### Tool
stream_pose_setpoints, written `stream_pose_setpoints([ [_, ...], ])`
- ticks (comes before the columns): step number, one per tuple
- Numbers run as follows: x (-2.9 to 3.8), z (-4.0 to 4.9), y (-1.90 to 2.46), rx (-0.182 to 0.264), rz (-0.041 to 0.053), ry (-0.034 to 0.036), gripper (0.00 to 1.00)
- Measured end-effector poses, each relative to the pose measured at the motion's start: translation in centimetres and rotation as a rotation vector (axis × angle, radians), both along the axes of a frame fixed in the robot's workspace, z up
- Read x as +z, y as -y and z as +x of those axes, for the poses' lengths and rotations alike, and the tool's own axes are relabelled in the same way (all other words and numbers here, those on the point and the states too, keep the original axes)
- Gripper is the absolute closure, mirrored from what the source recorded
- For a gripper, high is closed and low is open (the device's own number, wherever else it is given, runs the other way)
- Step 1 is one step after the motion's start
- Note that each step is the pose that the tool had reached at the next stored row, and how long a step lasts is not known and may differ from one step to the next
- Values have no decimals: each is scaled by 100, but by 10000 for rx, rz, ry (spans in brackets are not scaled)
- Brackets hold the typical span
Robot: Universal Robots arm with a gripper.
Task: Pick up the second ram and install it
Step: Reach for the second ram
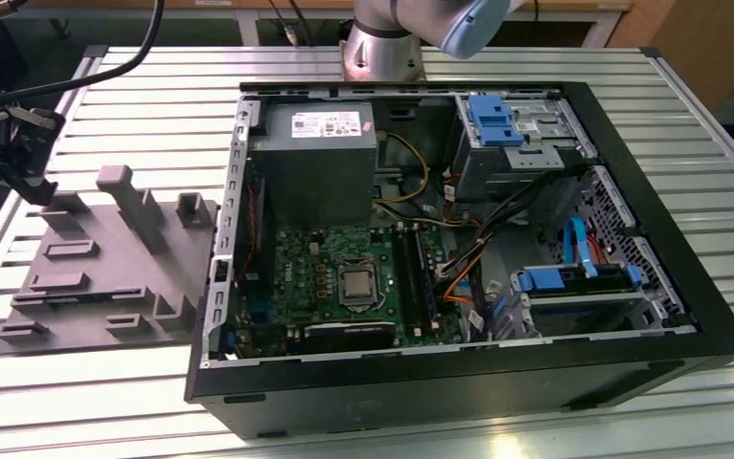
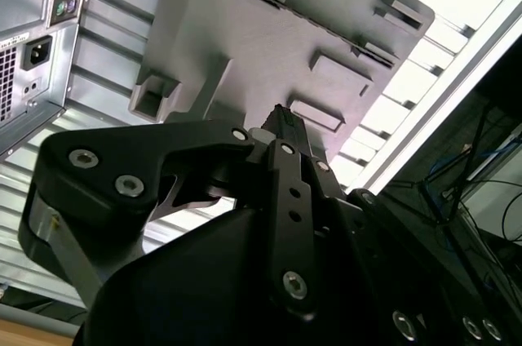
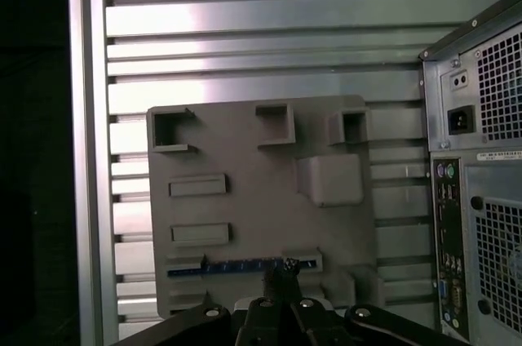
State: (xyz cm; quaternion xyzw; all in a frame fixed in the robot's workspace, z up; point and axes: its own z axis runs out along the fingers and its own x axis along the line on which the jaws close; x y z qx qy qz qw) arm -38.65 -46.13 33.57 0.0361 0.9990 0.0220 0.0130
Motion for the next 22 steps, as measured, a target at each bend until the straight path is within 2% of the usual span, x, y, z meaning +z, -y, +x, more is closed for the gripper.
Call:
stream_pose_setpoints([
  [22, -106, -54, 72, 2, 1, 1, 89],
])
